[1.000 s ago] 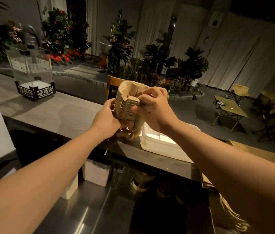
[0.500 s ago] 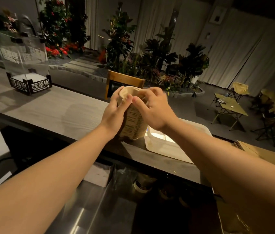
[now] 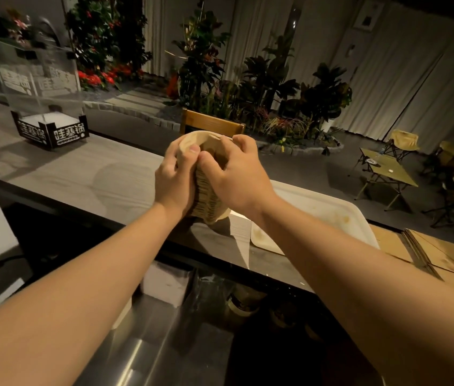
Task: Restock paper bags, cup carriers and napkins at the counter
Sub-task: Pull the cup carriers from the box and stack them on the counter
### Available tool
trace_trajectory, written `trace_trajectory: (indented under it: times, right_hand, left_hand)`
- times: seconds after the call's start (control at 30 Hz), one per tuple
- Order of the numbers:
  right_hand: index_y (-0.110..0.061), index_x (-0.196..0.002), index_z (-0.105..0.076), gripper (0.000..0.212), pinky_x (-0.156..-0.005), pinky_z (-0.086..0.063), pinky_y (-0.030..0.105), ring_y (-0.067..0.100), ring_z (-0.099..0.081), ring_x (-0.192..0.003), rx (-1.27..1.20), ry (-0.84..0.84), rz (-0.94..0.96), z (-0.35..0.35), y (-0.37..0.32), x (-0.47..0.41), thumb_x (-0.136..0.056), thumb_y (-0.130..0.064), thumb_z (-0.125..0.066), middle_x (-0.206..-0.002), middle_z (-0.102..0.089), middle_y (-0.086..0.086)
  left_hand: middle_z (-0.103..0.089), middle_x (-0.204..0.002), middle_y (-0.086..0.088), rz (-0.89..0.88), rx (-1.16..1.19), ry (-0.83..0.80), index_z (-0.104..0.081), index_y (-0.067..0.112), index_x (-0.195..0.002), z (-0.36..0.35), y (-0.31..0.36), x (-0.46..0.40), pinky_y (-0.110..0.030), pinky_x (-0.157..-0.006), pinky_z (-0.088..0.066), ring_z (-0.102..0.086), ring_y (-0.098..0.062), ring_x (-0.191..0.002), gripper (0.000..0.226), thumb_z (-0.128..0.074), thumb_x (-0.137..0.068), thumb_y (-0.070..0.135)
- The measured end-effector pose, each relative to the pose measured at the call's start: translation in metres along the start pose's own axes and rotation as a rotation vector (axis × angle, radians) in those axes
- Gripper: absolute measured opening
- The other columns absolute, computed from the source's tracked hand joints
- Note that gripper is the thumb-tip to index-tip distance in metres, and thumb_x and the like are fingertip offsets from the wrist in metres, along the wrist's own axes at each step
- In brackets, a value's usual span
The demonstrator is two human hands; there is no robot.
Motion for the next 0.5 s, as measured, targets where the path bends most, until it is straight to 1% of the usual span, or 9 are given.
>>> trace_trajectory:
  times: [0.07,0.17,0.23,0.3,0.33,0.37,0.4,0.47,0.5]
  right_hand:
    - [-0.031,-0.143,-0.048,0.061,-0.103,-0.045,0.037,0.021,-0.044,-0.129,-0.001,0.012,-0.015,-0.005,-0.001,-0.001,-0.094,-0.067,-0.046,-0.150,-0.025,-0.010]
    - [-0.029,-0.148,-0.044,0.065,-0.106,-0.043,0.038,0.023,-0.041,-0.134,-0.010,-0.019,-0.010,-0.003,-0.002,-0.001,-0.095,-0.067,-0.045,-0.155,-0.021,-0.010]
    - [-0.024,-0.156,-0.034,0.074,-0.113,-0.035,0.038,0.024,-0.031,-0.145,-0.045,-0.097,-0.047,0.000,0.002,-0.004,-0.096,-0.067,-0.045,-0.163,-0.013,-0.007]
    - [-0.017,-0.160,-0.026,0.084,-0.122,-0.025,0.046,0.025,-0.018,-0.152,-0.086,-0.127,-0.078,0.010,0.006,-0.002,-0.096,-0.070,-0.042,-0.166,-0.012,-0.002]
    - [-0.015,-0.157,-0.033,0.083,-0.122,-0.025,0.049,0.024,-0.023,-0.150,-0.101,-0.075,-0.060,0.023,0.006,0.001,-0.096,-0.071,-0.040,-0.163,-0.024,0.001]
    - [-0.013,-0.150,-0.044,0.076,-0.119,-0.031,0.049,0.023,-0.034,-0.144,-0.144,0.013,-0.020,0.039,0.008,0.005,-0.097,-0.068,-0.041,-0.152,-0.040,0.001]
    - [-0.013,-0.144,-0.051,0.064,-0.114,-0.039,0.044,0.019,-0.045,-0.134,-0.191,0.115,0.000,0.058,0.014,0.011,-0.100,-0.059,-0.046,-0.137,-0.052,-0.001]
    - [-0.014,-0.137,-0.057,0.043,-0.100,-0.048,0.032,0.011,-0.057,-0.116,-0.218,0.272,-0.082,0.092,0.041,0.028,-0.102,-0.039,-0.053,-0.123,-0.060,-0.006]
    - [-0.015,-0.134,-0.058,0.039,-0.096,-0.049,0.030,0.011,-0.059,-0.111,-0.186,0.313,-0.165,0.106,0.061,0.038,-0.100,-0.035,-0.056,-0.120,-0.062,-0.004]
  left_hand:
    - [-0.063,-0.123,0.003,0.022,0.015,-0.027,-0.052,0.034,-0.140,0.001,-0.005,-0.004,-0.036,-0.090,-0.051,-0.060,-0.018,-0.112,0.083,-0.038,-0.072,0.079]
    - [-0.062,-0.125,0.004,0.025,-0.019,-0.043,-0.050,0.035,-0.142,0.001,-0.005,-0.002,-0.037,-0.094,-0.050,-0.058,-0.019,-0.116,0.088,-0.036,-0.070,0.083]
    - [-0.058,-0.131,0.006,0.050,-0.024,-0.062,-0.045,0.039,-0.147,0.002,-0.005,0.001,-0.039,-0.098,-0.049,-0.056,-0.022,-0.122,0.092,-0.035,-0.069,0.087]
    - [-0.051,-0.139,0.009,0.047,-0.005,-0.048,-0.033,0.042,-0.153,0.005,-0.004,0.005,-0.039,-0.103,-0.045,-0.051,-0.019,-0.128,0.092,-0.034,-0.074,0.088]
    - [-0.048,-0.143,0.009,0.036,0.011,0.009,-0.030,0.039,-0.155,0.008,-0.002,0.009,-0.038,-0.105,-0.043,-0.048,-0.016,-0.130,0.089,-0.033,-0.079,0.085]
    - [-0.045,-0.148,0.006,0.018,0.008,0.110,-0.031,0.034,-0.155,0.015,0.001,0.016,-0.038,-0.107,-0.042,-0.044,-0.013,-0.131,0.083,-0.031,-0.086,0.080]
    - [-0.042,-0.151,0.004,0.000,-0.013,0.236,-0.035,0.031,-0.153,0.023,0.003,0.026,-0.040,-0.110,-0.040,-0.042,-0.012,-0.133,0.073,-0.029,-0.094,0.073]
    - [-0.045,-0.145,0.001,-0.041,-0.023,0.437,-0.046,0.030,-0.140,0.034,0.007,0.055,-0.042,-0.110,-0.042,-0.043,-0.014,-0.132,0.054,-0.028,-0.099,0.062]
    - [-0.047,-0.139,0.001,-0.061,0.015,0.475,-0.049,0.030,-0.133,0.034,0.009,0.070,-0.039,-0.106,-0.044,-0.046,-0.014,-0.128,0.049,-0.030,-0.098,0.060]
Point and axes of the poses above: each hand's wrist, its own x-axis away from the middle knuckle, its own z-axis out of the back of the hand, y = z × x, the point moved 7 cm from there along -x, towards the middle knuckle
